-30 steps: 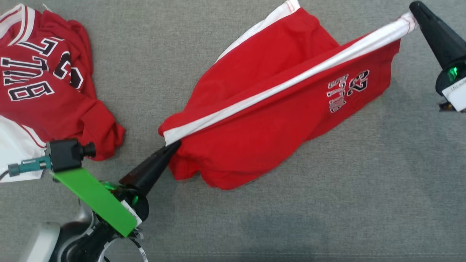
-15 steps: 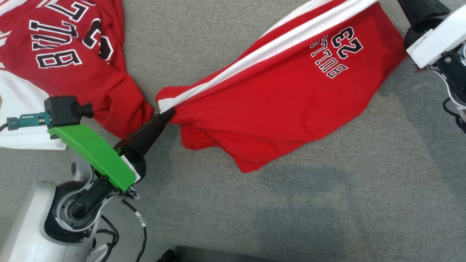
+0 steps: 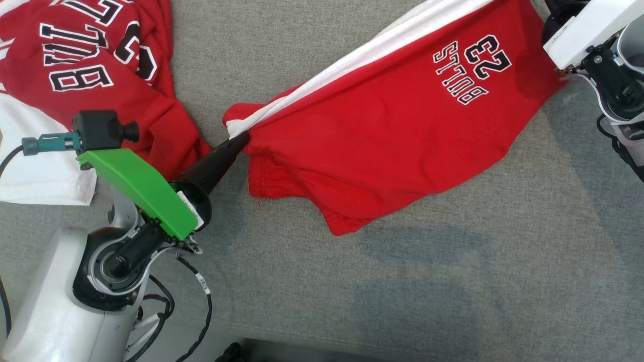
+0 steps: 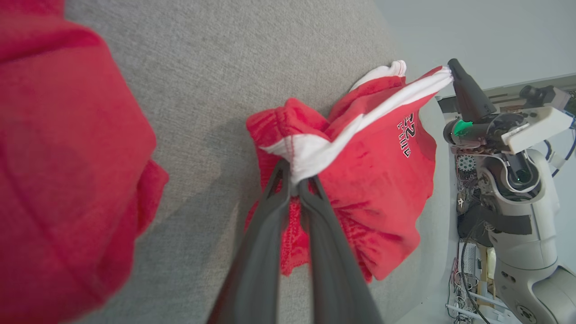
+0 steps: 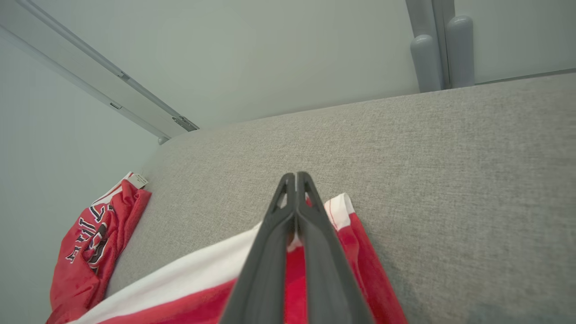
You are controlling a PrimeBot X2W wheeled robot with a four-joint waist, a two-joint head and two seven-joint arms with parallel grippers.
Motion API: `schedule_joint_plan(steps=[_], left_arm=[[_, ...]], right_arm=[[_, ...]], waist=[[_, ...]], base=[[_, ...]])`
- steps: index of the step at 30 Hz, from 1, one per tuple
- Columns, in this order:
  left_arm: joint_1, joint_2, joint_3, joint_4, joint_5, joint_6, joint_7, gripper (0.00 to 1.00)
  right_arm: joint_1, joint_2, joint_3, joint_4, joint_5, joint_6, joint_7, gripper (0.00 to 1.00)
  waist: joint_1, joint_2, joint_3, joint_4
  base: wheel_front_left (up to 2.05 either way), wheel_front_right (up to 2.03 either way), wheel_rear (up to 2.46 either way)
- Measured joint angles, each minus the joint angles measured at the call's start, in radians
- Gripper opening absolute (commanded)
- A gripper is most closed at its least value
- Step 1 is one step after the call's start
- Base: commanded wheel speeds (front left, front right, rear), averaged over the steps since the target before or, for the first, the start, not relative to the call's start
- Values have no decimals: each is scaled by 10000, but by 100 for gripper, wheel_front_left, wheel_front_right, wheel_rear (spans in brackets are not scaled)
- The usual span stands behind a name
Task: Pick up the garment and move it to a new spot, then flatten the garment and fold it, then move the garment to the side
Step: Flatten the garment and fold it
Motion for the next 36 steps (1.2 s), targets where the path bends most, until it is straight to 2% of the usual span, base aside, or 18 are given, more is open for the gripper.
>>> schedule_joint_plan(steps=[2, 4, 5, 6, 7, 8, 12, 15, 21, 24, 29, 36], left_arm=[[-66, -35, -59, 136, 29, 15, 0, 8], [-71, -27, -73, 217, 48, 48, 4, 25], [-83, -31, -73, 284, 48, 50, 4, 35], [-108, -33, -67, 368, 67, 50, 0, 47], [-149, -33, -63, 443, 146, 50, -4, 100], [-198, -31, -65, 548, 184, 50, -6, 100], [-234, -8, -27, 744, 510, 58, -111, 100], [-235, 25, -69, 759, 708, 63, -236, 100], [-237, 1037, -79, 619, 2826, 40, -1302, 100], [-236, 1221, -86, 453, 3476, 33, -1745, 100], [-142, 1032, -433, 121, 4010, -374, -2569, 100], [466, 857, -585, -238, 5149, -401, -3912, 100]], right_arm=[[-91, 98, 56, 257, -123, 77, -6, 0], [-163, 215, 140, 424, -184, 75, -4, 0], [-238, 257, 174, 502, -234, 75, -6, 5], [-302, 303, 171, 608, -282, 71, -19, 27], [-360, 347, 178, 744, -322, 71, -38, 80], [-402, 399, 224, 890, -395, 73, -77, 100], [-435, 652, 351, 1189, -477, 88, -173, 100], [-447, 744, 362, 1329, -552, 270, -437, 100], [-551, 614, 336, 1459, -1028, 527, -997, 100], [-603, 349, 337, 1590, -1202, 539, -1145, 100], [-73, -307, 431, 2336, -1264, 619, -1104, 100], [1318, -339, 694, 3103, -782, 700, -842, 100]], waist=[[0, 0, -36, -17], [0, 0, -74, -38], [0, 0, -84, -46], [0, 0, -93, -51], [0, 0, -106, -55], [0, 0, -131, -58], [0, 0, -280, -116], [0, 0, -409, -190], [0, 0, -780, -374], [0, 0, -928, -435], [0, 0, -1374, -475], [0, 0, -1942, -135]], base=[[0, 0, 0], [0, 0, 0], [0, 0, 0], [0, 0, 0], [0, 0, 0], [0, 0, 0], [0, 0, 0], [0, 0, 0], [0, 0, 0], [0, 0, 0], [0, 0, 0], [0, 0, 0]])
